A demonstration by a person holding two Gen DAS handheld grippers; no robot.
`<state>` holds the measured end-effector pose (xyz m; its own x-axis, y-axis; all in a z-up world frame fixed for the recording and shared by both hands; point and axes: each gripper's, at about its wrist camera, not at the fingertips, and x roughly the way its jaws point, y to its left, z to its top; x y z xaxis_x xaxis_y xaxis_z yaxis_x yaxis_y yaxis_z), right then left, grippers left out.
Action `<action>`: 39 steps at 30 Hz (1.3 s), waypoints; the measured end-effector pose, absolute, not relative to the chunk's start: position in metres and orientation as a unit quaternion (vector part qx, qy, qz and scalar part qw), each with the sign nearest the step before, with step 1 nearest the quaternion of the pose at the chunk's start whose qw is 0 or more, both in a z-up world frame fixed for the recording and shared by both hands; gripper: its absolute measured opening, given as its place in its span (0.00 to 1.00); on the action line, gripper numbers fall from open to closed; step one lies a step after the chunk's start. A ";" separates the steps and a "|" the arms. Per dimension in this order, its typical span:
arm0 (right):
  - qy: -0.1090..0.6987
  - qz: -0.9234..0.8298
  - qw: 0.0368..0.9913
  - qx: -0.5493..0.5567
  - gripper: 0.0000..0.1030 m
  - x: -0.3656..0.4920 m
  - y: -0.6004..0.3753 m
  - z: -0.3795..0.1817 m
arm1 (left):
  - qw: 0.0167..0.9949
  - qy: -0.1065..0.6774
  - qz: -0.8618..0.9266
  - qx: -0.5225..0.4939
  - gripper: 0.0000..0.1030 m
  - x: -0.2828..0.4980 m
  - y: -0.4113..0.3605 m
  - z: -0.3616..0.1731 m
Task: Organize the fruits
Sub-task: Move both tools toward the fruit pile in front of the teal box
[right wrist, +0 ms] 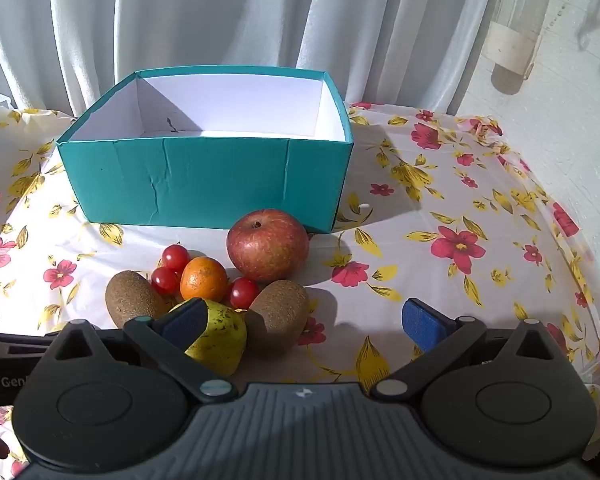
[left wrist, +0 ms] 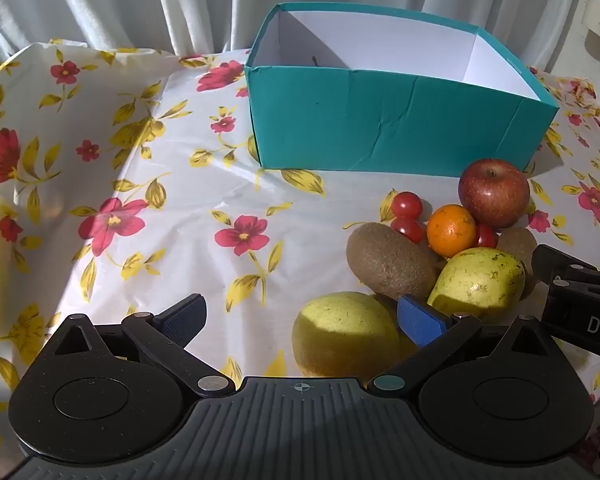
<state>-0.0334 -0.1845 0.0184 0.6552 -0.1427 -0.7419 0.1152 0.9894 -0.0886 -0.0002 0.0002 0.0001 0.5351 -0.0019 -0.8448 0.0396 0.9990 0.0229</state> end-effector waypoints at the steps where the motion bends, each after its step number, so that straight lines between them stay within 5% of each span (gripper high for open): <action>1: 0.408 -0.071 0.910 -0.016 1.00 -0.034 -0.184 0.018 | 0.876 0.482 -0.012 0.020 1.00 0.000 0.000 0.000; 39: 0.404 -0.069 0.912 -0.024 1.00 -0.035 -0.183 0.019 | 0.873 0.487 -0.009 0.020 1.00 -0.002 0.004 0.000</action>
